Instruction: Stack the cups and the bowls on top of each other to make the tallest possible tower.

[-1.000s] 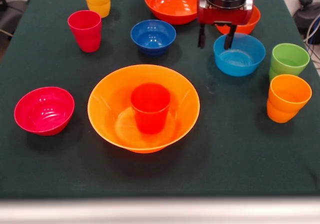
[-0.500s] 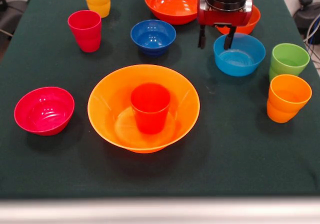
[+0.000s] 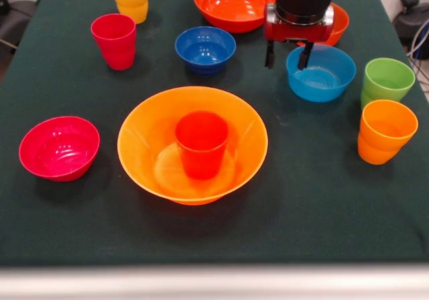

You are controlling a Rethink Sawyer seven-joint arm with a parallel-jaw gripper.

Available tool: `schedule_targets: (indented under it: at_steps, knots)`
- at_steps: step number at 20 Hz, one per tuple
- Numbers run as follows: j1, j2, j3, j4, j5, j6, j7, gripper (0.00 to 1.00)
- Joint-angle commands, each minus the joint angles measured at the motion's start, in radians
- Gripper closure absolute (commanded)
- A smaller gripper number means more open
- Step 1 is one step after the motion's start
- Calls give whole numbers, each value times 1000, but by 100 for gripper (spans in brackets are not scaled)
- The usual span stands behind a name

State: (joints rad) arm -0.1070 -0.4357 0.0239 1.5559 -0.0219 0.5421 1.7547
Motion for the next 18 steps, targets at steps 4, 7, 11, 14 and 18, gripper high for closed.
schedule_targets:
  at_steps: [4,7,11,14,18]
  knots:
    - [11,99,65,-4,-35,-117,93,0]
    - [8,100,67,1,-32,-119,91,0]
    - [13,100,63,6,-27,-125,97,0]
    - [18,99,57,3,-27,-122,97,100]
    - [22,98,53,-1,-25,-114,98,100]
